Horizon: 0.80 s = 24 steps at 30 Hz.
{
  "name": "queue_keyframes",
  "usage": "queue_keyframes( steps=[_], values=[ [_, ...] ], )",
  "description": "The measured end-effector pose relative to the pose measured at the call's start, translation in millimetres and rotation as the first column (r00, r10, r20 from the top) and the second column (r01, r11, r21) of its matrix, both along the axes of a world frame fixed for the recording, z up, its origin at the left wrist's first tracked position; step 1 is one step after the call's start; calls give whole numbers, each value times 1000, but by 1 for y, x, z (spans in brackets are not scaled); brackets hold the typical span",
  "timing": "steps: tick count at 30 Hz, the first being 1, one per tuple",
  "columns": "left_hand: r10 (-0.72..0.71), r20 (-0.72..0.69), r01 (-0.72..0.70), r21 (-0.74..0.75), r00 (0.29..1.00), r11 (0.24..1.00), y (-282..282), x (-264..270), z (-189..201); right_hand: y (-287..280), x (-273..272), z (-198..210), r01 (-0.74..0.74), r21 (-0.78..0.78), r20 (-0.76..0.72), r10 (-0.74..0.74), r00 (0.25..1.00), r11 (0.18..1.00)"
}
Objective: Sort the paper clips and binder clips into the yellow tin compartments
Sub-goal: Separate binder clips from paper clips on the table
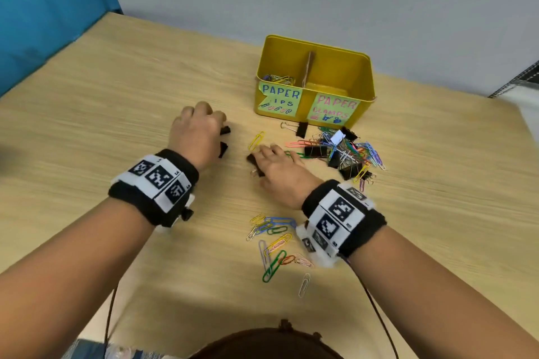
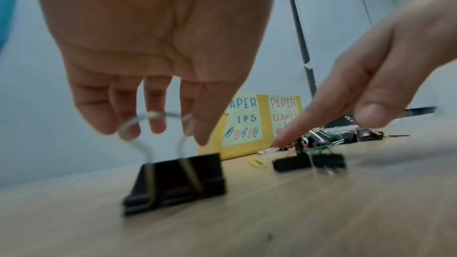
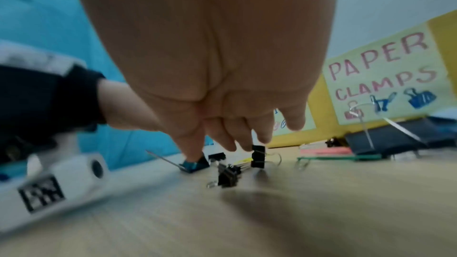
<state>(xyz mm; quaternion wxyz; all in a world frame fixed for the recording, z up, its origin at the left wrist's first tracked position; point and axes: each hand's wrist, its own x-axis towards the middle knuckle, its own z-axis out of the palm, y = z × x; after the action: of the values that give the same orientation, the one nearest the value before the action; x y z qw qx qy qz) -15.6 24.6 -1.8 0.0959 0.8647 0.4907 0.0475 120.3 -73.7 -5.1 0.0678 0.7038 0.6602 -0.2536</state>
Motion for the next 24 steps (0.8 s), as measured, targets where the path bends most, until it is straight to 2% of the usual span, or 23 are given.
queue_keyframes(
  steps=[3, 4, 6, 8, 10, 12, 13, 15, 17, 20, 22, 24],
  values=[
    [-99, 202, 106, -25, 974, 994, -10, 11, 3, -15, 5, 3, 97, 38, -52, -95, 994, 995],
    [-130, 257, 158, -91, 958, 983, -16, 15, 3, -18, 5, 2, 85, 18, -35, -84, 996, 996],
    [-202, 282, 281, -279, 938, 918, -27, 19, -2, -21, 5, -4, -30, -31, -11, 30, 999, 999],
    [-369, 169, 405, -432, 914, 806, -35, 16, -9, -18, 11, -2, -52, 21, -48, 53, 997, 998],
    [-539, -51, 433, -535, 841, 726, -41, 7, -15, -10, 22, 6, 92, 106, -124, -79, 989, 990],
    [-605, -245, 402, -556, 757, 728, -47, -3, -18, 2, 34, 10, 226, 160, -144, -204, 968, 961],
    [-606, -289, 386, -555, 741, 737, -49, -7, -18, 9, 38, 10, 259, 149, -109, -245, 963, 954],
    [-575, -307, 347, -557, 758, 754, -49, -13, -18, 22, 39, 6, 279, 46, 34, -281, 959, 959],
    [-494, -286, 303, -515, 821, 802, -44, -15, -15, 29, 32, 5, 221, -51, 146, -212, 966, 974],
    [-343, -163, 267, -363, 925, 892, -31, -10, -5, 31, 15, 4, 123, -13, 128, -120, 984, 992],
    [-316, -101, 273, -306, 943, 912, -22, -2, 1, 25, 12, 3, 167, 26, 168, -169, 971, 986],
    [-337, -132, 284, -307, 932, 908, -16, 10, 5, 13, 16, 0, 208, -20, 232, -197, 952, 978]
  ],
)
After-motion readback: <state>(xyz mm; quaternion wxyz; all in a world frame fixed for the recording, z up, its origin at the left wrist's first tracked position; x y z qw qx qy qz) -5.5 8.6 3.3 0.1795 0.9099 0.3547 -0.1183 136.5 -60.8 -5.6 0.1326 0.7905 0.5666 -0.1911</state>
